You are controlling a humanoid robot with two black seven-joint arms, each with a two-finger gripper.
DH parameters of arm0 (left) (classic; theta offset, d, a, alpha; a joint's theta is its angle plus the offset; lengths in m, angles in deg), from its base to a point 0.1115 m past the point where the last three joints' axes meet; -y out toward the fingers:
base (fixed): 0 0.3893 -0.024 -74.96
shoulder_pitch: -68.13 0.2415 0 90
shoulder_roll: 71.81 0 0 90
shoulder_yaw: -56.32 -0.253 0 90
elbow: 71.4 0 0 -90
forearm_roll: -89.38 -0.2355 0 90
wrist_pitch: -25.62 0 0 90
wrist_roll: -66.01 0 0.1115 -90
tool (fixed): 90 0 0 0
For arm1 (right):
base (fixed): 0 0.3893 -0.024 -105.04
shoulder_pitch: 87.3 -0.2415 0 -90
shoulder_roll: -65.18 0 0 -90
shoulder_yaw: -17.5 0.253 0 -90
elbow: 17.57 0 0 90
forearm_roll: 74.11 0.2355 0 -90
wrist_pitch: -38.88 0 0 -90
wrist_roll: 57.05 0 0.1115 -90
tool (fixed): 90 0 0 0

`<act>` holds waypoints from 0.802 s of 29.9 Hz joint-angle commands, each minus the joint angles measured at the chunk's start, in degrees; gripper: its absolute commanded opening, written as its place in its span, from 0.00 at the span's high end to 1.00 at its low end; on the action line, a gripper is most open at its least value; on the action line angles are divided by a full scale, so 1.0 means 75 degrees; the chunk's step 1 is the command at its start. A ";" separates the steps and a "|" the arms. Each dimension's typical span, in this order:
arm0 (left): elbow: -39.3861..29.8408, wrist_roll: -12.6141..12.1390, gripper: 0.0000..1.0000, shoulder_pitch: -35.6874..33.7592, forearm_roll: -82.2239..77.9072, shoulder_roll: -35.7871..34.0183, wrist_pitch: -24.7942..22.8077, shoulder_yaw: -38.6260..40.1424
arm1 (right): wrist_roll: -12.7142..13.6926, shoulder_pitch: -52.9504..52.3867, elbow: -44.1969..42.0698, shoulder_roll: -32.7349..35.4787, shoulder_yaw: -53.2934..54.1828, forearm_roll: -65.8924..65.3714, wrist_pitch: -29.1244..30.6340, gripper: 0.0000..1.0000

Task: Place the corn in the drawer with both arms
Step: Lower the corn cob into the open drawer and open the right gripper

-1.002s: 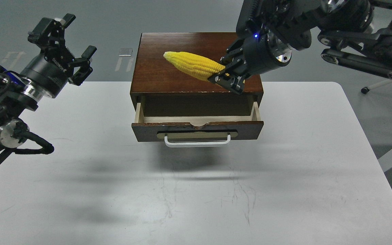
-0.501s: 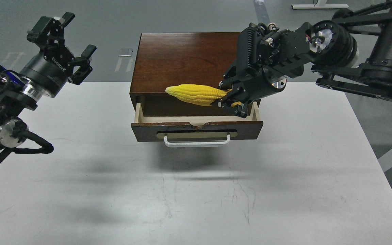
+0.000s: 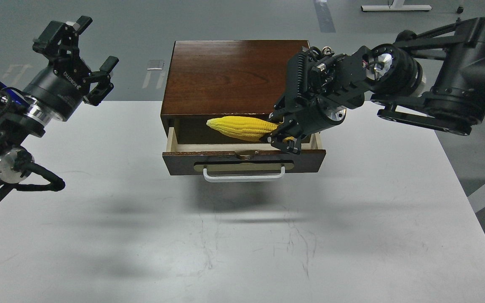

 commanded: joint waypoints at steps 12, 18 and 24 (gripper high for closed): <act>0.0001 0.0001 0.01 0.0001 0.0011 -0.0002 0.0000 0.0012 | -0.0001 0.0074 -0.0047 -0.0036 0.0004 0.0000 0.0002 0.35; 0.0001 0.0001 0.01 0.0001 0.0011 -0.0002 0.0000 0.0024 | -0.0001 0.0074 -0.0047 -0.0024 0.0004 0.0000 0.0002 0.34; 0.0001 0.0001 0.01 0.0001 0.0011 -0.0002 0.0000 0.0082 | -0.0001 0.0050 -0.0047 -0.0024 0.0004 0.0012 0.0002 0.34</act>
